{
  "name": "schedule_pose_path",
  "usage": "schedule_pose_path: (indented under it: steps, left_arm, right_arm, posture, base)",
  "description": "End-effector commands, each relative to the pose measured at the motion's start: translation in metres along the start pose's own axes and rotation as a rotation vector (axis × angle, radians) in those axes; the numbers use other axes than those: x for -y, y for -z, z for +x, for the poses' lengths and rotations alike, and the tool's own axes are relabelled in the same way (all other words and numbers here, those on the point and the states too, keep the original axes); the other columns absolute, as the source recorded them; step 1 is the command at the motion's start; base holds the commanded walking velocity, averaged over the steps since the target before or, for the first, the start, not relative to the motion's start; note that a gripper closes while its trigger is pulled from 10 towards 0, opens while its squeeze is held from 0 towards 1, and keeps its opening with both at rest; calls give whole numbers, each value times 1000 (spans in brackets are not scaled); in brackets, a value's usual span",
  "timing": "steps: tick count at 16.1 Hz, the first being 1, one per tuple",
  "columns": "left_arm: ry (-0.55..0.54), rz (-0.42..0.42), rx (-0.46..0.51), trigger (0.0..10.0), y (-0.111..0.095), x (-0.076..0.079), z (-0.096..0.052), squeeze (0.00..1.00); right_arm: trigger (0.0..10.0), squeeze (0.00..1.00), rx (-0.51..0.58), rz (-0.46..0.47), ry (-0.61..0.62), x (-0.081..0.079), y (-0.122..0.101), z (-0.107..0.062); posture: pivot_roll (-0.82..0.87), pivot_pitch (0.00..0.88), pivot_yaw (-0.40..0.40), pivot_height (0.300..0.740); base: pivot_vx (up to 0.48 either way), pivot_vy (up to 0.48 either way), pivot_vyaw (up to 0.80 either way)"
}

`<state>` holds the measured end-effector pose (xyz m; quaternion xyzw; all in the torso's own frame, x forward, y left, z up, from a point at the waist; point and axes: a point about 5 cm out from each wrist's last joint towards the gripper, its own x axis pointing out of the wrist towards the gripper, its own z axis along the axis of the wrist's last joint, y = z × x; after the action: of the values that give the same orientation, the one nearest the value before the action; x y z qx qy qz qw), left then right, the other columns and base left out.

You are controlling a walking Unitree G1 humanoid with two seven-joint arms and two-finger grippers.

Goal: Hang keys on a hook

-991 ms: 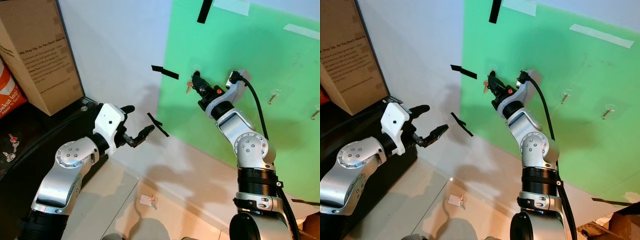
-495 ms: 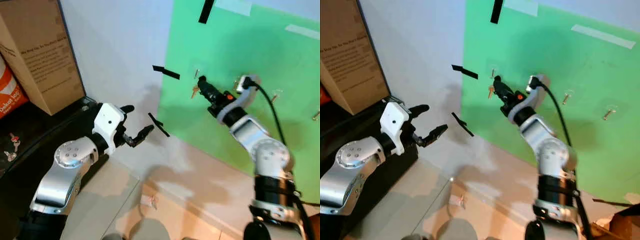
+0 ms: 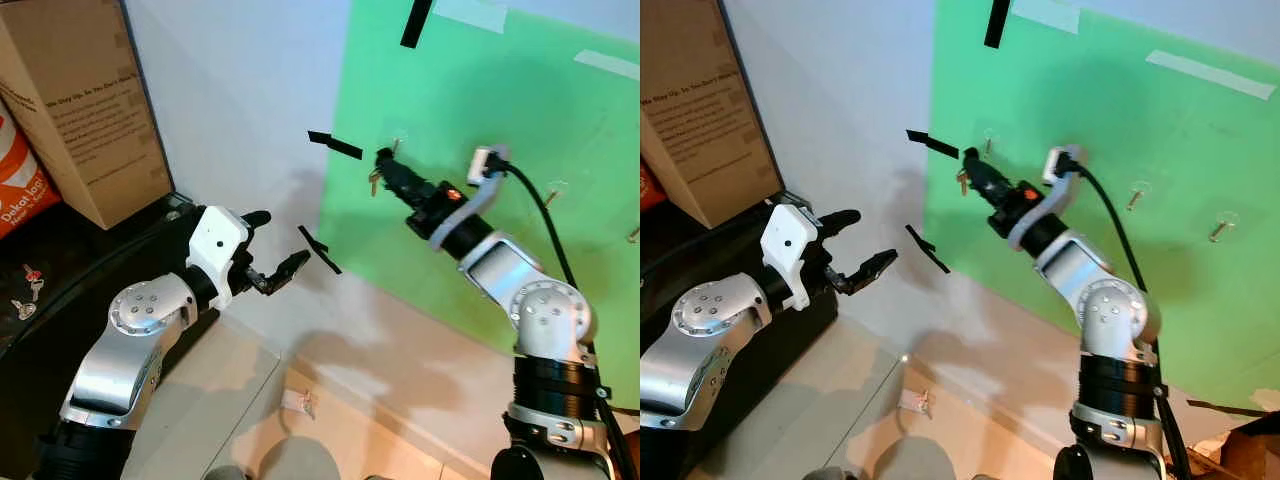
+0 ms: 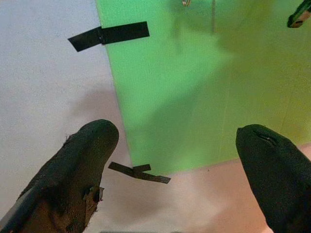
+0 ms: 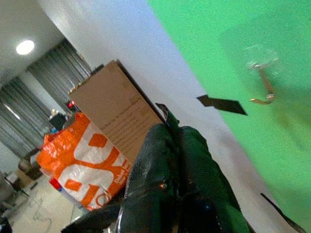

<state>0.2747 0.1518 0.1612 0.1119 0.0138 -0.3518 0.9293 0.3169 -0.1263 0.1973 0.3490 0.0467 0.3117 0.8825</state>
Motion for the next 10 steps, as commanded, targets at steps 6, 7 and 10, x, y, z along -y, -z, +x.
schedule_pose_path:
  steps: [6, 7, 10]
  left_arm:
    - [12, 5, 19, 10000, -7, 2, 0, 0]
    - [12, 4, 19, 10000, -7, 2, 0, 0]
    - [26, -3, 30, 10000, -9, 3, -1, 0]
  right_arm:
    - [10000, 0, 51, -26, 72, 1, -12, 23]
    - [10000, 0, 56, -22, 91, 4, -12, 23]
    - [10000, 0, 78, -8, 135, 12, -16, 18]
  posture:
    - [10, 0, -86, 740]
    - [10, 0, -87, 740]
    - [6, 0, -83, 740]
  base:
    - [0, 0, 0]
    - [0, 0, 0]
    - [0, 0, 0]
